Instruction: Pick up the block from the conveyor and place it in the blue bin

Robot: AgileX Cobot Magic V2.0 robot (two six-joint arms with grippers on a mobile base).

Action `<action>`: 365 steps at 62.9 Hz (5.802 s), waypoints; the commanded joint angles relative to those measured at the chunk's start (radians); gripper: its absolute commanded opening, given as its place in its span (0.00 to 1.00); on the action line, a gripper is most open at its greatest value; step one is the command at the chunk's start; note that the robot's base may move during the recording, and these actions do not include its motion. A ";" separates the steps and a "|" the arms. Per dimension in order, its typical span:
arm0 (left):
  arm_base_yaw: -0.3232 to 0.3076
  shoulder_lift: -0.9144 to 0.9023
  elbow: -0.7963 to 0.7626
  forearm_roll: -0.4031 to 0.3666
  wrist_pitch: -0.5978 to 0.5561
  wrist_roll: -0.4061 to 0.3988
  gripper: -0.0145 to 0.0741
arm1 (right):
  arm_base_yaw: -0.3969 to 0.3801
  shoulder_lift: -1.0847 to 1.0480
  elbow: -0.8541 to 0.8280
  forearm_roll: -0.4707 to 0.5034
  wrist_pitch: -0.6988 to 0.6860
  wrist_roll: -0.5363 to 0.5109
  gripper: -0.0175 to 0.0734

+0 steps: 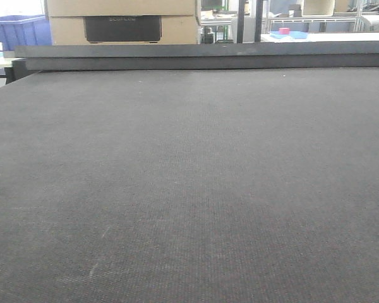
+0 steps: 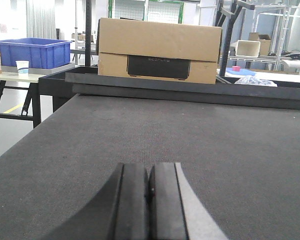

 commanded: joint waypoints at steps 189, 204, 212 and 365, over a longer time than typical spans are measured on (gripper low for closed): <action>0.000 1.180 -1.155 -0.103 1.064 -0.001 0.04 | 0.032 0.949 -1.003 0.106 0.947 -0.002 0.01; 0.000 1.216 -1.042 -0.105 1.053 -0.001 0.04 | 0.038 1.071 -0.993 0.106 0.991 -0.002 0.03; 0.000 1.196 -1.035 -0.109 1.024 -0.001 0.04 | 0.057 1.185 -1.006 0.008 1.063 0.150 0.04; 0.000 1.192 -1.032 -0.113 1.060 -0.001 0.04 | 0.109 1.563 -0.922 -0.004 0.932 0.144 0.56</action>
